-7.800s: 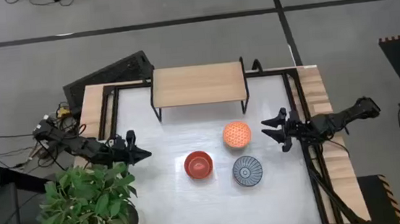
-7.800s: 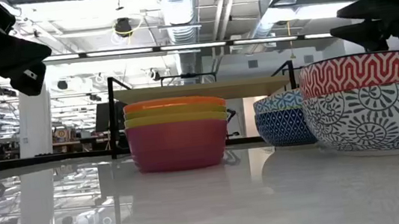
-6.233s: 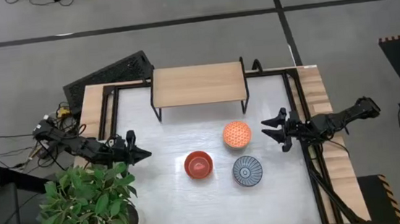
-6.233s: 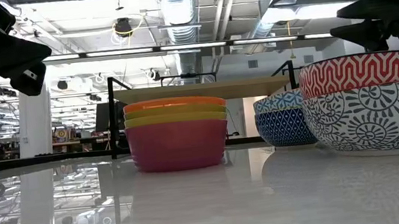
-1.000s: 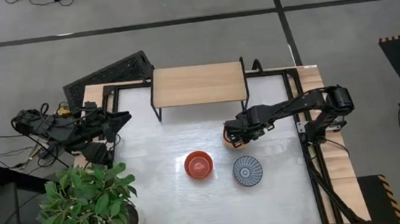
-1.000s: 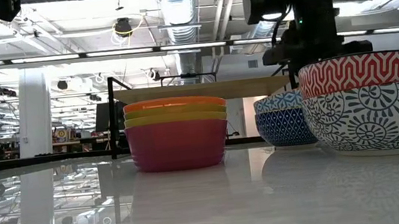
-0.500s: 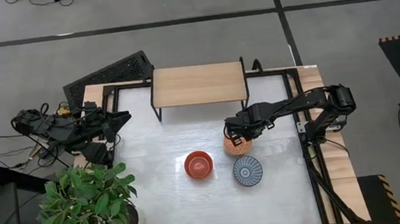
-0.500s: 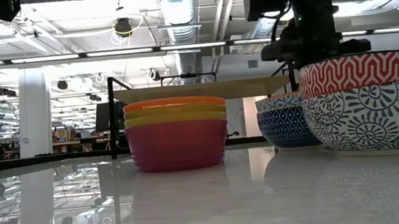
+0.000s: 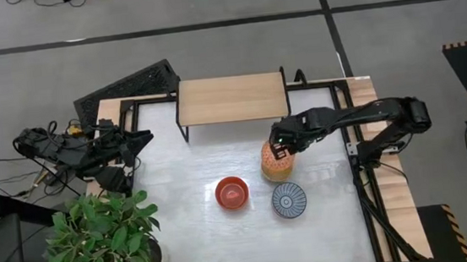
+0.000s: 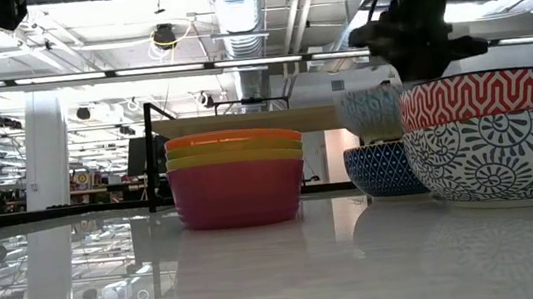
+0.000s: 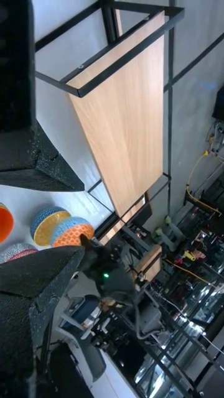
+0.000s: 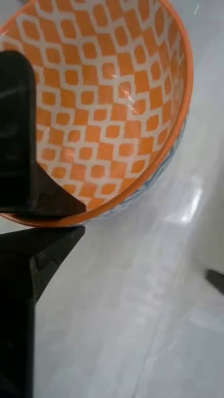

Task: Place and stack bowls onto a shelf
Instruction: Put the light orange patterned bowl on the shelf, then put the orange bowl on the shelf

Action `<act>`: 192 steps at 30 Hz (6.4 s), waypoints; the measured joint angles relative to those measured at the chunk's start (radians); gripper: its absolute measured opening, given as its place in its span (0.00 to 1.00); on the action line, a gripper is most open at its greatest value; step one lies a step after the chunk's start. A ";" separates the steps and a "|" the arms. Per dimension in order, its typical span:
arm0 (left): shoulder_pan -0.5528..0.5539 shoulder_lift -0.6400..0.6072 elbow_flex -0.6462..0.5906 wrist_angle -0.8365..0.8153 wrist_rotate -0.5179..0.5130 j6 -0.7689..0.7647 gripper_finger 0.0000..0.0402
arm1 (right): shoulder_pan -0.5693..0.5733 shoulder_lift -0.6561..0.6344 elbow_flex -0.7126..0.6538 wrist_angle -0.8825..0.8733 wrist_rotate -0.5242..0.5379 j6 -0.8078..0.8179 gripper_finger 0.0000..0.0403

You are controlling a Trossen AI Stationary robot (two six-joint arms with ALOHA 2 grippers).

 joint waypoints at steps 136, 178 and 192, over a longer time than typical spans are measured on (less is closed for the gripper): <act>0.000 0.000 0.000 -0.001 -0.018 -0.006 0.34 | 0.190 0.496 0.887 -0.107 0.048 -0.783 0.35; 0.000 0.000 0.000 -0.008 -0.018 0.004 0.34 | 0.132 0.800 0.887 -0.009 -0.117 -0.913 0.20; 0.000 0.000 0.000 -0.008 -0.018 0.005 0.34 | 0.136 0.818 0.888 -0.009 -0.187 -0.928 0.20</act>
